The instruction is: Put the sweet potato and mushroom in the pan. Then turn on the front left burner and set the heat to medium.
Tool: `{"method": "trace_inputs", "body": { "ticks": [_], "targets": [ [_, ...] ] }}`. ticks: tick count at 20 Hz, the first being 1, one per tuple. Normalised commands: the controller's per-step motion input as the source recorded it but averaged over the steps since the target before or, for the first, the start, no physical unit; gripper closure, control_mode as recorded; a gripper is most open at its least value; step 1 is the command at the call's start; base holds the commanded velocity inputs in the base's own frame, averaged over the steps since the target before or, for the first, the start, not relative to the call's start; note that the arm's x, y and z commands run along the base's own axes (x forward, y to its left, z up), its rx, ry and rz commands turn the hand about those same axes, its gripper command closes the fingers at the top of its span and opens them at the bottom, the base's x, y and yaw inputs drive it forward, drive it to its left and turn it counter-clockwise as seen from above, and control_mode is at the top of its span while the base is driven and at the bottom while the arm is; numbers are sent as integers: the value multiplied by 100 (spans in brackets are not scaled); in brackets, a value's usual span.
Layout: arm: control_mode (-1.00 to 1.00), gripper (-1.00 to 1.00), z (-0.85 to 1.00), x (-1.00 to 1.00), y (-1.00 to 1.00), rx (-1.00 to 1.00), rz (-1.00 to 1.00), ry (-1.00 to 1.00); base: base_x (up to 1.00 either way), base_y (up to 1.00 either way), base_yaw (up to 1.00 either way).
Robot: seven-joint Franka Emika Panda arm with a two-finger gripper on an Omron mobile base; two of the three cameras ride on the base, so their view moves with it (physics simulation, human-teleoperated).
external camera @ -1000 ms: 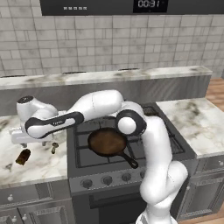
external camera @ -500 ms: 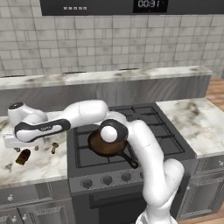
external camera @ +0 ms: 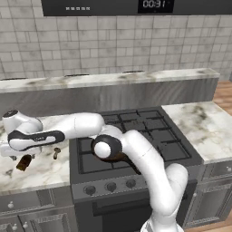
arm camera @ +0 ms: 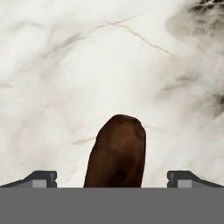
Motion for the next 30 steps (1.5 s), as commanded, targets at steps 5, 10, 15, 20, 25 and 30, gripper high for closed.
{"method": "trace_inputs", "body": {
  "ticks": [5, 10, 15, 20, 25, 30],
  "targets": [
    [-100, -100, -12, 8, 0, 0, 0, 1, 0, 0, 0],
    [-100, -100, -21, -16, 0, 0, 0, 1, 0, 0, 0],
    [-100, -100, -36, -18, 0, 0, -1, 5, 0, 0, 0],
    [-100, -100, -57, -10, 0, 0, -3, 9, 0, 0, 0],
    [-100, -100, -1, 0, 0, 0, 0, 1, 0, 0, 0],
    [-100, 100, 0, 0, 0, 0, 0, 0, 0, 0, 0]
  ]
}}
